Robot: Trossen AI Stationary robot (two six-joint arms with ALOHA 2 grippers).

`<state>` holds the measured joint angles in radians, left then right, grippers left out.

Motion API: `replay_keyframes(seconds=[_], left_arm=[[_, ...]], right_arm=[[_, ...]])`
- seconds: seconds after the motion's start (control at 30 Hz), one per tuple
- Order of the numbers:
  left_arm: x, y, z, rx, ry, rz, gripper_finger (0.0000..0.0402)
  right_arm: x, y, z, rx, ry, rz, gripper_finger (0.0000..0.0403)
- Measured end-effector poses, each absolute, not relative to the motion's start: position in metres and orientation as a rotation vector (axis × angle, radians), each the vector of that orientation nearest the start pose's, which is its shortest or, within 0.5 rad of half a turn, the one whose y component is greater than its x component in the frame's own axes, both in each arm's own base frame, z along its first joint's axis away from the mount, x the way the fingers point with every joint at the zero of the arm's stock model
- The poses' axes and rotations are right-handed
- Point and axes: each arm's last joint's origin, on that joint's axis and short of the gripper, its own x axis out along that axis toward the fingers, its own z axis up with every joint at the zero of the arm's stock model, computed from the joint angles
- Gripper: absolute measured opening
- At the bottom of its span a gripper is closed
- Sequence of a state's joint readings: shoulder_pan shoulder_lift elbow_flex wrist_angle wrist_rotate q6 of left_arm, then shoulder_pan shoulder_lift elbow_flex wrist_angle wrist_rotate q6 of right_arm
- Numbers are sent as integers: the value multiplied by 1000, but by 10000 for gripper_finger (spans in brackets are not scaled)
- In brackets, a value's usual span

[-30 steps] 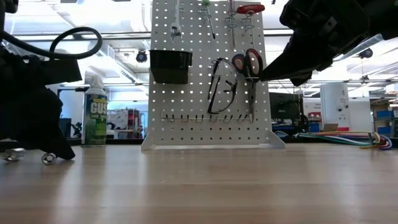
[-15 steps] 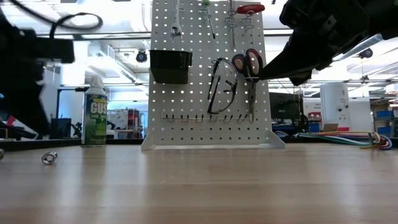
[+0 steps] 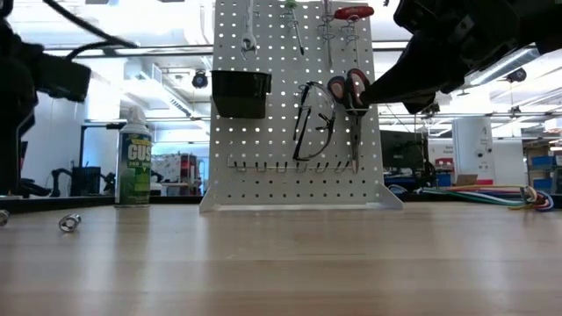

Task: Hang tools onto peg board
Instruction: Put the silver socket into the black bin on the pegboard

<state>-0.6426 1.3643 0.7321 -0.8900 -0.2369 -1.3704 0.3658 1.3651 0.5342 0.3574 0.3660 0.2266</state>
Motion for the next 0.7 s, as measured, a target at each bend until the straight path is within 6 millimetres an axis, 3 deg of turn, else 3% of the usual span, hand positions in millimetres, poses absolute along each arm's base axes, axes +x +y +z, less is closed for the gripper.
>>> replay_keyframes(seconds=[0.17, 0.33, 0.53, 0.7], left_arm=[[165, -111, 159, -515, 1300, 619, 265], [167, -109, 146, -570, 1291, 559, 291], [164, -101, 138, -581, 1301, 604, 277], [162, -98, 135, -578, 1298, 619, 238]], right_arm=[[247, 83, 179, 37, 438, -46, 0], [247, 83, 179, 36, 438, -46, 0], [247, 83, 179, 36, 438, -46, 0], [247, 83, 179, 37, 438, -46, 0]])
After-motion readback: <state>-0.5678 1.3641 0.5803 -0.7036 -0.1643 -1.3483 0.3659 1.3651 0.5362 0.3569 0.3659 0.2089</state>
